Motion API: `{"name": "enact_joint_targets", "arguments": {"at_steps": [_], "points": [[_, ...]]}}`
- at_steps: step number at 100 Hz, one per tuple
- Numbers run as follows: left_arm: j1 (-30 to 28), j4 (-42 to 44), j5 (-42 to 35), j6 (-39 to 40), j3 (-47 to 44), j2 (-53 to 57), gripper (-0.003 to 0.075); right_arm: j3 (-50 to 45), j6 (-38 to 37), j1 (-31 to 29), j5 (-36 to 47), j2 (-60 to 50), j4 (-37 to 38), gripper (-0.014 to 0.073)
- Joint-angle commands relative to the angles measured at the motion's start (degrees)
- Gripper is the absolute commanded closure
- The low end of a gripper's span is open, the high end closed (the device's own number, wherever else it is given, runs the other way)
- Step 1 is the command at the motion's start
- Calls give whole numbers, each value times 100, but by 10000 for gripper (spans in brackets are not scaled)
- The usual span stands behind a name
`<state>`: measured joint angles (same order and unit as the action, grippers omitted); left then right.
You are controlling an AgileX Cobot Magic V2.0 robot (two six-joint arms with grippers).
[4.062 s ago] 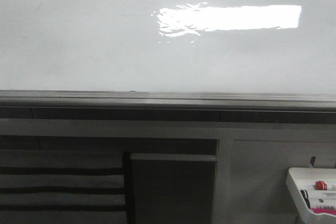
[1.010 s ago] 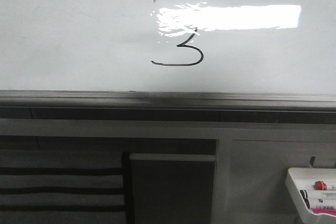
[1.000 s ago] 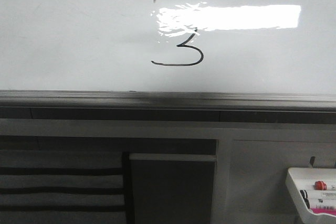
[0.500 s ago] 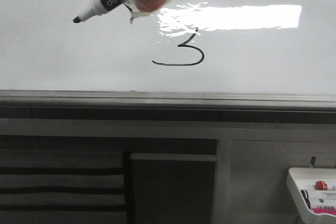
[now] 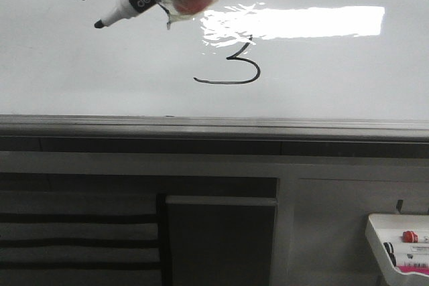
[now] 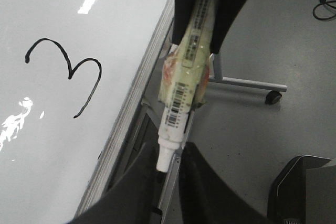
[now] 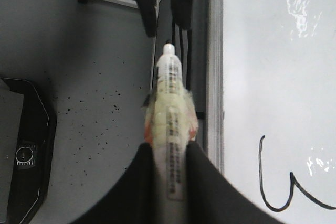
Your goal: Write number 3 on whiteboard
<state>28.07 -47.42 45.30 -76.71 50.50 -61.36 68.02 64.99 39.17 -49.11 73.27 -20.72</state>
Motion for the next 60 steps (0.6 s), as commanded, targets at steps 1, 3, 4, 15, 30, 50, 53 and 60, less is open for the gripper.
{"name": "enact_joint_targets", "arguments": {"at_steps": [1, 3, 4, 15, 30, 50, 53, 60], "points": [[54, -330, -160, -27, 250, -12, 636, 179, 60, 0, 319, -147, -116, 654], [54, -330, -160, -27, 259, -28, 634, 179, 60, 0, 330, -147, -116, 654], [54, -330, -160, -27, 259, -29, 634, 179, 60, 0, 330, -147, -116, 654], [54, -342, -131, -27, 277, -113, 620, 179, 60, 0, 420, -147, -116, 654], [127, -342, -80, -158, 277, -193, 444, 179, 60, 0, 509, -147, -116, 654], [492, -342, -509, -318, 277, -219, 348, 179, 60, 0, 509, -147, -116, 654], [539, -342, -580, -318, 277, -227, 354, 179, 60, 0, 509, -147, -116, 654], [602, -288, -679, -318, 277, -266, 365, 179, 60, 0, 509, -147, -116, 654]]}}
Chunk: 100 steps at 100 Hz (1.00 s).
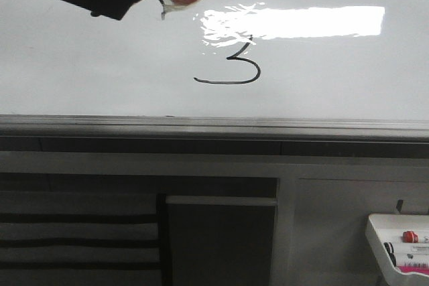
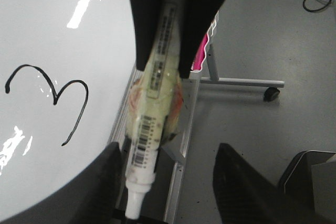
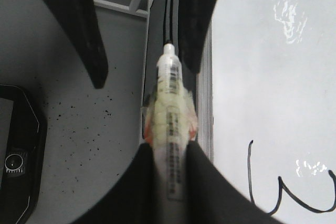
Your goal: Write number 3 on whiteboard
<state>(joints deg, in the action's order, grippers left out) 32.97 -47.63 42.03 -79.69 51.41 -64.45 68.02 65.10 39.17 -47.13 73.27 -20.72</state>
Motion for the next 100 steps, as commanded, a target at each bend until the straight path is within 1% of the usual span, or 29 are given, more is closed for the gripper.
{"name": "enact_joint_targets", "arguments": {"at_steps": [1, 14, 33, 47, 54, 72, 100], "points": [[127, -269, -360, -20, 186, 30, 369, 179, 49, 0, 311, -147, -116, 654], [128, -239, -494, -20, 186, 6, 416, 179, 49, 0, 288, -147, -116, 654], [128, -239, -562, -20, 186, 3, 549, 179, 49, 0, 310, -147, -126, 654], [128, -239, -562, -20, 186, 3, 610, 179, 49, 0, 318, -147, -126, 654], [128, -239, -562, -10, 186, 3, 625, 179, 49, 0, 347, -147, -153, 654], [128, -239, -552, -10, 186, 3, 627, 179, 49, 0, 617, -147, -390, 654], [128, -239, -494, 1, 186, 3, 627, 179, 49, 0, 655, -147, -390, 654]]}}
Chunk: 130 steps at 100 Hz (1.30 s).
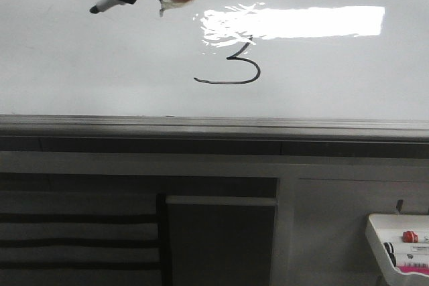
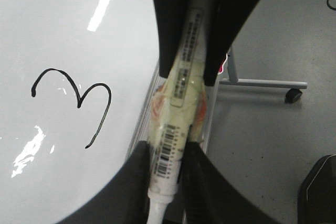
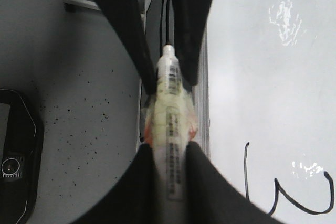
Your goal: Write number 3 on whiteboard
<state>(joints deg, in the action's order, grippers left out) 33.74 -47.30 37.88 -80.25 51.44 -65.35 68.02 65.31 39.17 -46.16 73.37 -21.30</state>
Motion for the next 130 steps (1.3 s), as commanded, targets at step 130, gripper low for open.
{"name": "enact_joint_targets", "arguments": {"at_steps": [130], "points": [[-521, -89, -674, 634, 183, -11, 739, 267, -2185, -701, 295, -782, 1061, 341]]}}
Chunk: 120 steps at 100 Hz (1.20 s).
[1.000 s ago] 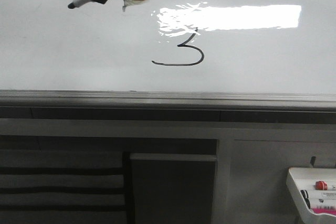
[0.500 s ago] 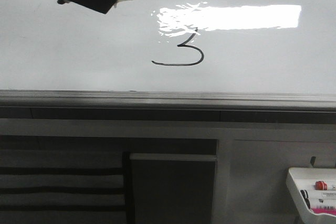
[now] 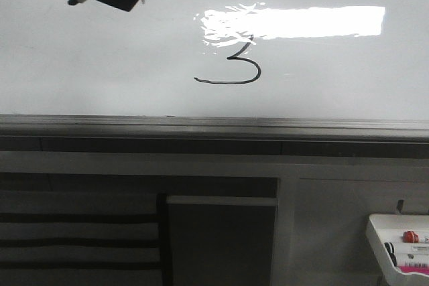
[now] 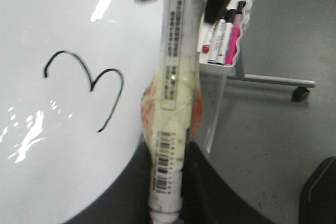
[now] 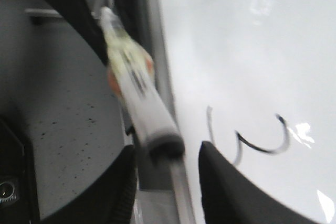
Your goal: Write number 3 on whiteboard
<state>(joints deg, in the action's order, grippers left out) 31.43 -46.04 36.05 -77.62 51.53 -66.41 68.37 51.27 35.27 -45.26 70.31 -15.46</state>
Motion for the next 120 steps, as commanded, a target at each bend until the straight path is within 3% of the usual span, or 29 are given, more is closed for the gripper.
{"name": "enact_joint_targets", "arguments": {"at_steps": [1, 20, 32, 48, 75, 91, 120], "points": [[-325, -215, -514, 406, 174, 94, 739, 233, -835, -343, 189, -507, 503, 341], [-1390, -481, -1334, 1678, 8, 9, 739, 233, -2056, -1298, -366, -1264, 567, 341], [-1806, -1338, -2324, 1701, -469, -136, 739, 233, -2379, -1626, -708, -1568, 567, 341], [-1848, -1968, -3605, 1701, -852, -451, 739, 233, -2380, -1670, -776, -1687, 567, 341], [-1838, -1956, -3605, 1691, -818, -885, 739, 233, -2380, -1670, -776, -1599, 567, 341], [-1838, -1950, -4116, 1691, -818, -885, 738, 109, -2380, -1670, -699, -1599, 567, 341], [-1838, -1824, -4309, 1691, -818, -875, 737, -113, -2584, -1670, -540, -1599, 567, 341]]}}
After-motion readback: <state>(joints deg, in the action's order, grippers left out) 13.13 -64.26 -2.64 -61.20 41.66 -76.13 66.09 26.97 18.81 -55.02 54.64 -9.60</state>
